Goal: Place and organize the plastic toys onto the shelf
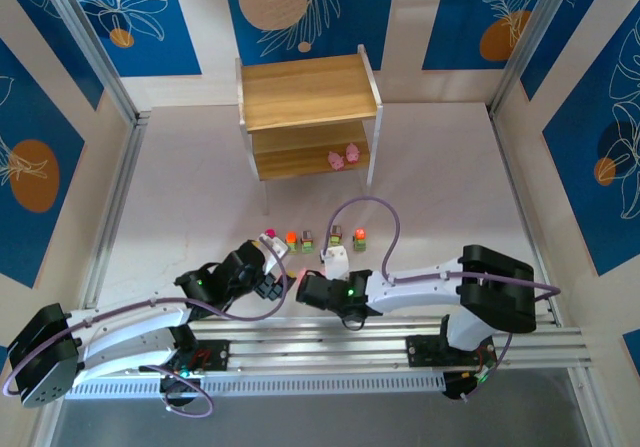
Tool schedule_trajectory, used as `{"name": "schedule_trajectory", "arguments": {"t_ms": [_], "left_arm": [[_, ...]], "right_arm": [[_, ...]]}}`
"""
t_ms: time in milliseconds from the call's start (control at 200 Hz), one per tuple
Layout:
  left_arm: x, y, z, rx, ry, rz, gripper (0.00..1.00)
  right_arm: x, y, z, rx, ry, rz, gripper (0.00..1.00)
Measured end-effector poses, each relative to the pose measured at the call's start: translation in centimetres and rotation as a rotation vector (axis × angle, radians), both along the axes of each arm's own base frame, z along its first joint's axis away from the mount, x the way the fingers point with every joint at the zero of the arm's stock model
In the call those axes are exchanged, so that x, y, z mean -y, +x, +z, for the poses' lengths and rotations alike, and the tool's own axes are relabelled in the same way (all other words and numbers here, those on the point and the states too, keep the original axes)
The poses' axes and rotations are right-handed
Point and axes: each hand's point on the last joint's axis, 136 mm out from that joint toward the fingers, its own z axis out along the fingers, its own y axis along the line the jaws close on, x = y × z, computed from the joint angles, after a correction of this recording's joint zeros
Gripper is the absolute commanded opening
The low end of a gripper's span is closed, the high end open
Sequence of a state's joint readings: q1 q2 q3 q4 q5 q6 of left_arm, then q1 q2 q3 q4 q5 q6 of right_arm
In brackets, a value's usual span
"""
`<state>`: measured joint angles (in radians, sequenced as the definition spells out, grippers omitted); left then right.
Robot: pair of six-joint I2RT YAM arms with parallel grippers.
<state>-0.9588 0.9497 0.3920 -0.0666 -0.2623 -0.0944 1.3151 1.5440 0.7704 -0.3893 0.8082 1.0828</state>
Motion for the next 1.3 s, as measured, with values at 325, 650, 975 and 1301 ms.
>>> {"name": "schedule_trajectory", "arguments": {"t_ms": [325, 650, 975, 1301], "left_arm": [[0.0, 0.0, 0.0, 0.000, 0.000, -0.001, 0.91], [0.0, 0.0, 0.2, 0.004, -0.004, -0.001, 0.91], [0.0, 0.0, 0.2, 0.004, -0.005, -0.001, 0.91], [0.0, 0.0, 0.2, 0.004, -0.005, 0.000, 0.91]], "right_arm": [[-0.6, 0.8, -0.4, 0.003, 0.025, -0.013, 0.44], [-0.6, 0.2, -0.6, 0.011, 0.000, 0.005, 0.49], [-0.1, 0.5, -1.0, 0.010, -0.021, -0.012, 0.48], [0.0, 2.1, -1.6, 0.019, -0.022, -0.029, 0.41]]}}
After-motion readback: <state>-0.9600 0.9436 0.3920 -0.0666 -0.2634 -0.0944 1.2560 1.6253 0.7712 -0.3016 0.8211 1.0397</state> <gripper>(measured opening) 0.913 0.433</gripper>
